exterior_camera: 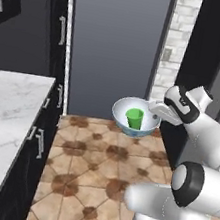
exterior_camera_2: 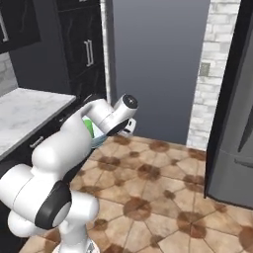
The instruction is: Place the cup inside the bowl on the dining table and move the bowl to any counter.
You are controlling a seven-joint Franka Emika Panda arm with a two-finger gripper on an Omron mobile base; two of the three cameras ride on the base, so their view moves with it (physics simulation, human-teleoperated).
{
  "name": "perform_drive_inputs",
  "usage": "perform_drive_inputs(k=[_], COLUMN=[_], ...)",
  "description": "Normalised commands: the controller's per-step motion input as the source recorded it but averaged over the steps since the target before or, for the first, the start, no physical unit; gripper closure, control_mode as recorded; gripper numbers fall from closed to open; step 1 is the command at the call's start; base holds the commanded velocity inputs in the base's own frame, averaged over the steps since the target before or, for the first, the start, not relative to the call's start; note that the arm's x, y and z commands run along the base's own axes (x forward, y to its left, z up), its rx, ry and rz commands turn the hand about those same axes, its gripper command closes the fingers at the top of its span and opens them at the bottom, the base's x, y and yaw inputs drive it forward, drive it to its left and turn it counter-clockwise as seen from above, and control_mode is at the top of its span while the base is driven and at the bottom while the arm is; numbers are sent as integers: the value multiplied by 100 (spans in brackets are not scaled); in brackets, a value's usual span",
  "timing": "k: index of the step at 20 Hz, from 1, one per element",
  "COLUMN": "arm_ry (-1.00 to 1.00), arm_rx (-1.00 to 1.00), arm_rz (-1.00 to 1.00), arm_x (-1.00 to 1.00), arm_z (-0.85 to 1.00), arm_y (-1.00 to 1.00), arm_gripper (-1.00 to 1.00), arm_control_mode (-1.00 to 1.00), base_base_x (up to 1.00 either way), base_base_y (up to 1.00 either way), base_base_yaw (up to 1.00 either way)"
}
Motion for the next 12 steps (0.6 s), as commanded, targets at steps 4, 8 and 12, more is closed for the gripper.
perform_drive_inputs(k=[4, 8, 12], arm_ry=[0, 0, 0], arm_rx=[0, 0, 0], arm_rz=[0, 0, 0], arm_x=[0, 0, 0], arm_z=[0, 0, 0], arm_y=[0, 0, 0], arm_gripper=[100, 100, 100], arm_control_mode=[100, 100, 100], base_base_x=[14, 3, 0], base_base_y=[0, 0, 0], base_base_yaw=[43, 43, 41])
